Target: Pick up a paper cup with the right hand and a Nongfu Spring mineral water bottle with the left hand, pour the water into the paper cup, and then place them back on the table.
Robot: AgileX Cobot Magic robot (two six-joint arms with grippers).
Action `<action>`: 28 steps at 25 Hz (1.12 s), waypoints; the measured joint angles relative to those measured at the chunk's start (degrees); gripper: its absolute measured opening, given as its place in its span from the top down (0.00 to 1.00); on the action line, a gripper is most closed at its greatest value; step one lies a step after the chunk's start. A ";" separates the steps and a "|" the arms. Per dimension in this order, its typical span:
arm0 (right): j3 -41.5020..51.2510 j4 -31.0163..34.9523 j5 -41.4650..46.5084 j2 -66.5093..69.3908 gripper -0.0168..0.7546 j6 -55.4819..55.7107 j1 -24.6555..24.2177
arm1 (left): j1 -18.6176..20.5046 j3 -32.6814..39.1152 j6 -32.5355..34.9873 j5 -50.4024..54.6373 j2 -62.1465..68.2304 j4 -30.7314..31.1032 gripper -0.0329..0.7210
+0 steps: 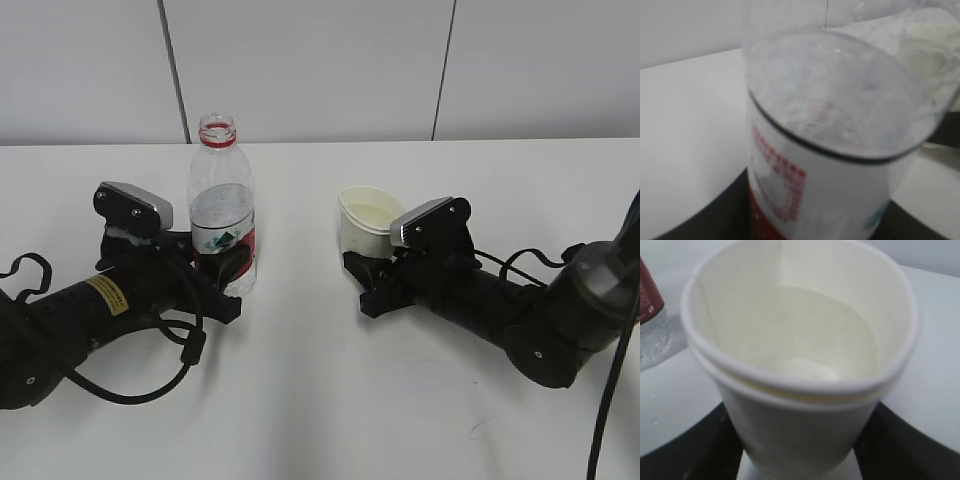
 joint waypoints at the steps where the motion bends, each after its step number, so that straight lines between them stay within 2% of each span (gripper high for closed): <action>1: 0.00 0.01 -0.12 0.00 0.39 0.00 0.00 | 0.00 0.00 0.00 0.00 0.00 0.14 0.52; 5: 0.00 -0.58 -0.34 0.12 0.36 0.00 0.00 | 0.00 0.00 0.00 -0.12 0.00 0.34 0.40; 9: 1.27 -0.34 -1.59 0.12 0.18 0.00 0.00 | 0.00 0.00 0.00 -0.17 0.00 -0.11 0.28; 11: 2.39 0.65 -2.52 0.12 0.13 0.00 0.00 | 0.00 0.00 0.00 -0.21 0.00 -0.24 0.25; 18: 8.64 4.22 -5.04 -0.13 0.12 0.00 0.00 | 0.00 0.30 0.00 -0.23 0.00 -0.24 0.20; 28: 16.53 11.83 -5.26 -5.41 0.14 0.00 0.00 | 0.00 6.19 3.94 -0.36 -3.45 -4.48 0.20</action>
